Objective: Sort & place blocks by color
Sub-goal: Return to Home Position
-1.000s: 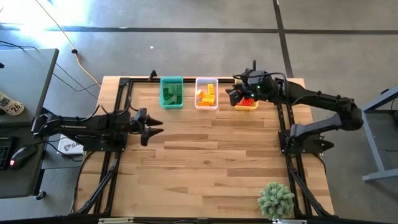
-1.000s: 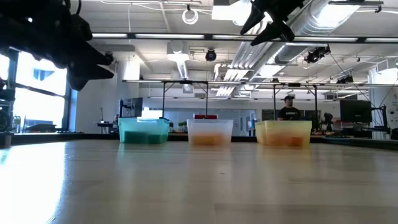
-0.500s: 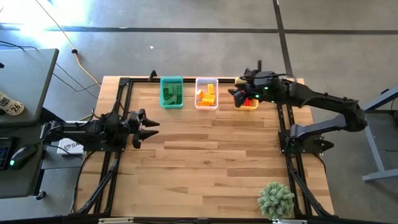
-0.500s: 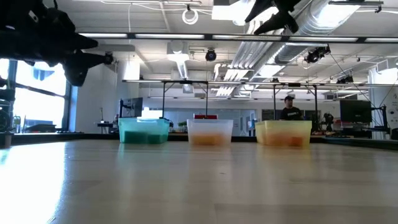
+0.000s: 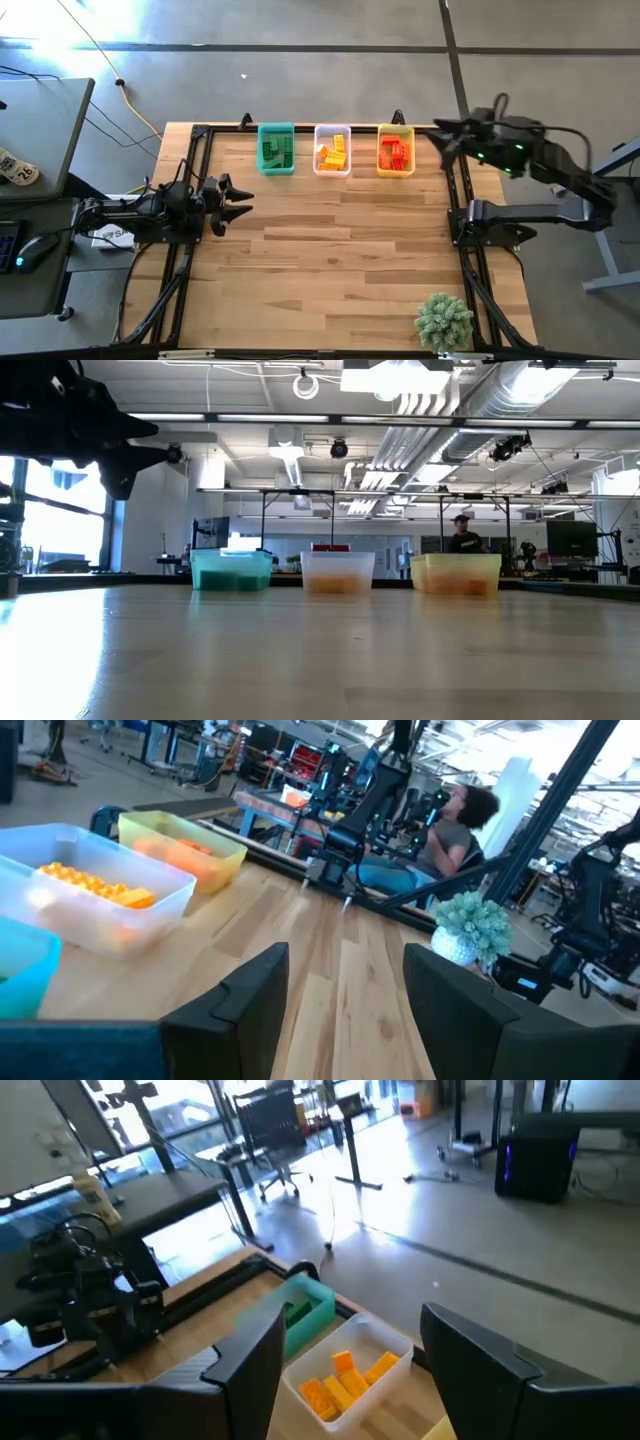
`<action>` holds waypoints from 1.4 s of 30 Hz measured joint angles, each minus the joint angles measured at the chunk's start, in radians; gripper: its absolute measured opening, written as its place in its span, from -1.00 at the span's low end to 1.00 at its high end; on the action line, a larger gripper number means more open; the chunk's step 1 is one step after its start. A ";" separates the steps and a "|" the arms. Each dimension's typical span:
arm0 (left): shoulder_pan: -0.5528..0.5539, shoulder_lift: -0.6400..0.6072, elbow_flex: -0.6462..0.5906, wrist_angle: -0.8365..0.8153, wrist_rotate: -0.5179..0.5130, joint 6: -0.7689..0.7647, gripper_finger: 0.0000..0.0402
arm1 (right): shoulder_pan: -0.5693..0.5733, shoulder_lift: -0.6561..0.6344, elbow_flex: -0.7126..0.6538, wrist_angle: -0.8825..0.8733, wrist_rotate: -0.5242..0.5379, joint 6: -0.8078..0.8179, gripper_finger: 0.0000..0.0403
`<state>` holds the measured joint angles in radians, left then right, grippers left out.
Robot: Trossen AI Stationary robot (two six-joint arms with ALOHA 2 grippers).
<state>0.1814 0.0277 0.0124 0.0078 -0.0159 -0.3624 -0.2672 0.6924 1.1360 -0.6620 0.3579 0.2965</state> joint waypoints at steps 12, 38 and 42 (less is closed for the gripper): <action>0.000 0.022 0.000 -0.002 0.001 0.191 -0.07 | 0.000 -0.366 -0.443 0.304 -0.166 -0.036 0.09; 0.000 0.022 0.000 -0.001 0.001 0.156 -0.07 | 0.000 -0.512 -1.079 0.690 -0.495 0.017 0.09; 0.000 0.022 0.000 -0.001 0.001 0.156 -0.07 | 0.000 -0.512 -1.103 0.690 -0.463 0.020 0.09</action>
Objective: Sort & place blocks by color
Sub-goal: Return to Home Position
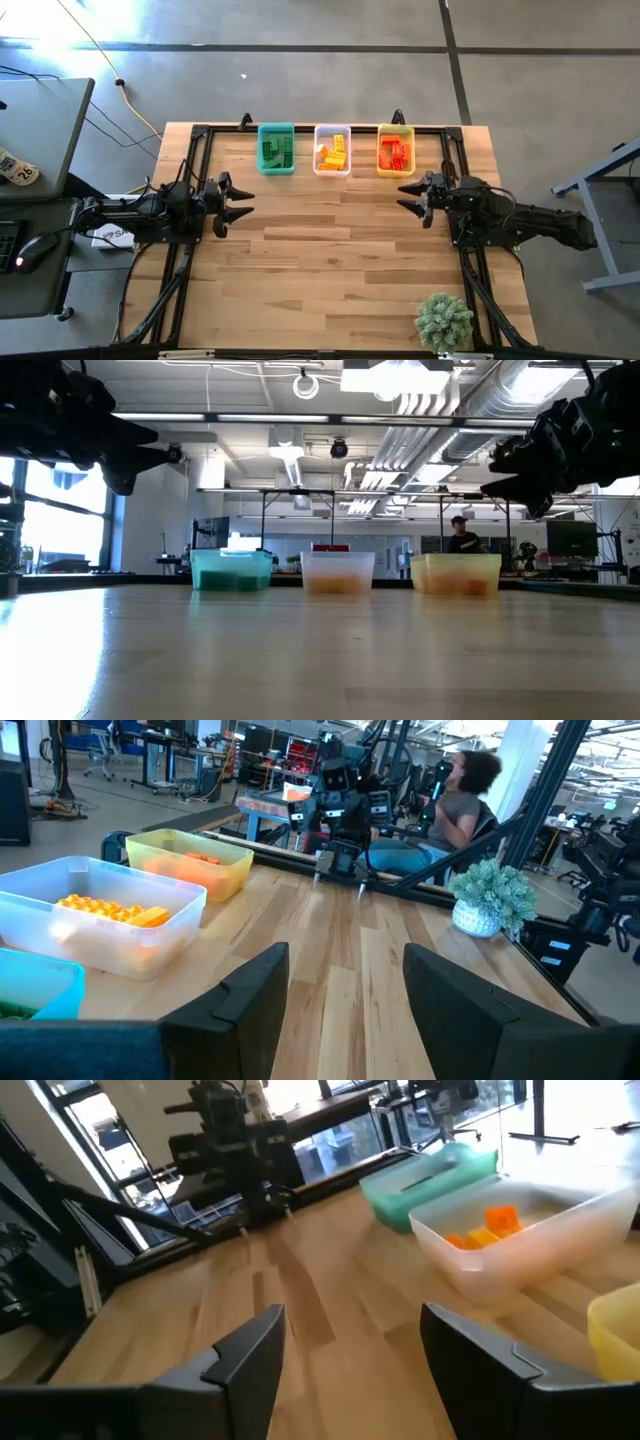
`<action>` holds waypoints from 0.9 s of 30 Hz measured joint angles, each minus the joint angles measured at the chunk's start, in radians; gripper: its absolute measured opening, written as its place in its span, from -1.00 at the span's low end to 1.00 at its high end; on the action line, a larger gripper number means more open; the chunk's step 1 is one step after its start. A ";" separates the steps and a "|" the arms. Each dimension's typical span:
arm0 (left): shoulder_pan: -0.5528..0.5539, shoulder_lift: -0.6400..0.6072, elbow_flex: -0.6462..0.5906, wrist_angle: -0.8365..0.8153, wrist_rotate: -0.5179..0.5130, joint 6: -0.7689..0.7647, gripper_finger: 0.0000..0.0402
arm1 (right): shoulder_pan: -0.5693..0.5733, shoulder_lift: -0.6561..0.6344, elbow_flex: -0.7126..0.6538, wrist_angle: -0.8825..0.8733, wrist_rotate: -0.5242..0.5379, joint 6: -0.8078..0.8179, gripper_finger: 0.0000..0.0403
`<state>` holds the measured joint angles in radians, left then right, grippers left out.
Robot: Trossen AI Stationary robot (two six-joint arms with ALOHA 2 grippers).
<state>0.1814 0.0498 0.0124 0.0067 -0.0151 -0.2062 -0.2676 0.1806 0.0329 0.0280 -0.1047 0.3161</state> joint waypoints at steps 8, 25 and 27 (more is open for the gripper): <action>0.000 0.000 0.000 0.000 0.000 0.000 -0.07 | 0.000 0.010 -0.023 -0.004 0.047 0.042 0.09; 0.000 0.000 0.000 0.000 0.000 0.000 -0.07 | 0.000 0.010 -0.023 -0.006 0.069 0.023 0.09; 0.000 0.000 0.000 0.000 0.000 0.000 -0.07 | 0.000 0.010 -0.023 -0.006 0.069 0.023 0.09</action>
